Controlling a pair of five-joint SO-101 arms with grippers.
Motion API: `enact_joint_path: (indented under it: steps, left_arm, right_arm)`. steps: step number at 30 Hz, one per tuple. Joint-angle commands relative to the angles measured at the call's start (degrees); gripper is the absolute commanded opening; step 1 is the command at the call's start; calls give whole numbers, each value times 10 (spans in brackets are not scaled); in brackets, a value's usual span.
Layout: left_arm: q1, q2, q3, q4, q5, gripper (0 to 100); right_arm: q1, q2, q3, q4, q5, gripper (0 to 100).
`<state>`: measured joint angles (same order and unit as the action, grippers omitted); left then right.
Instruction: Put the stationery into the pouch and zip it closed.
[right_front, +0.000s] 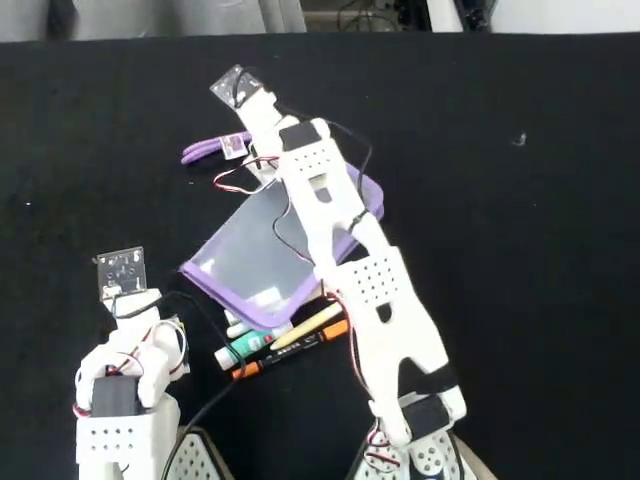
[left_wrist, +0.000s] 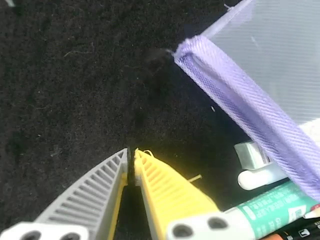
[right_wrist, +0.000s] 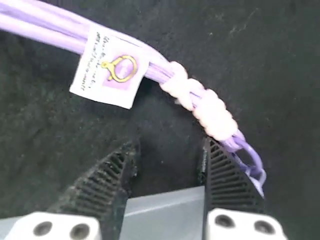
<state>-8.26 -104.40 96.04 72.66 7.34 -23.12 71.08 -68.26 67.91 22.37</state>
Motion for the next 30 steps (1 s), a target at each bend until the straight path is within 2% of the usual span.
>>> enact_joint_path:
  steps: [1, 8, 10, 13, 20, 30]
  left_arm:
    - [-3, 2, 14, 2, 4, 30]
    - [-3, 2, 14, 2, 4, 30]
    - [-3, 2, 14, 2, 4, 30]
    - [-3, 2, 14, 2, 4, 30]
    - [-3, 2, 14, 2, 4, 30]
    - [-3, 2, 14, 2, 4, 30]
  right_arm:
    - [22, 15, -76, 55, 0, 198]
    - [23, 29, -213, 295, 5, 198]
    - [23, 29, -250, 333, 22, 198]
    - [37, 24, -277, 324, 33, 198]
    - [39, 11, -272, 208, 33, 198]
    - [49, 73, -272, 127, 33, 198]
